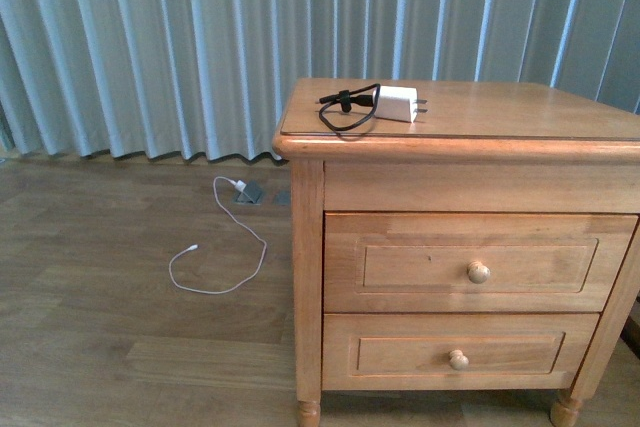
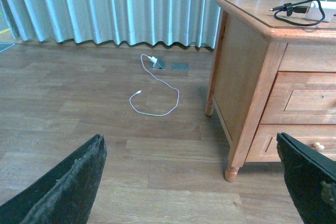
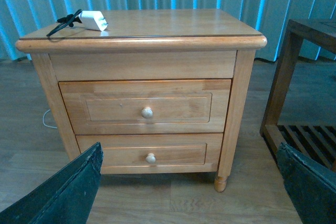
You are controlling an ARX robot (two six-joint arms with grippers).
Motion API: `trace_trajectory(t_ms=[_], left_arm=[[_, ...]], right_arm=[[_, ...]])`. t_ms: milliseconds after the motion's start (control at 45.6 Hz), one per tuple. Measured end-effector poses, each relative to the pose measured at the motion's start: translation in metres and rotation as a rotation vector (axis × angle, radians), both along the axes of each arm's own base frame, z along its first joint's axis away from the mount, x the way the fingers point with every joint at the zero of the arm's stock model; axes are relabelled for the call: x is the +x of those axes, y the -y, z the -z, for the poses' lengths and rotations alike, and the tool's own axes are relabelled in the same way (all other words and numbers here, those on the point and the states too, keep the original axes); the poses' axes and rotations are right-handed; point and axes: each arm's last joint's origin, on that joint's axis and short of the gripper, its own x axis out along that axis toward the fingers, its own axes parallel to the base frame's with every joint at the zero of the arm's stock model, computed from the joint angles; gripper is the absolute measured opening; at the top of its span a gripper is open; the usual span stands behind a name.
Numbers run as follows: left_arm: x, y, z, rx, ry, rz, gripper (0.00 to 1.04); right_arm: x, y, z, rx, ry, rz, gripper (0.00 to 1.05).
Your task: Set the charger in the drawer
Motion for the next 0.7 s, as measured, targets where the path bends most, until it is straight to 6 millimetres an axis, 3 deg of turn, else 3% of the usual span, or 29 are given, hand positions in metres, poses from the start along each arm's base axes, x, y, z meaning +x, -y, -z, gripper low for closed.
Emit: trace_trajectory(t_ms=[701], left_arm=[[0.0, 0.0, 0.0, 0.0, 0.0, 0.0, 0.99]], right_arm=[[0.0, 0.0, 0.0, -0.001, 0.0, 0.0, 0.96]])
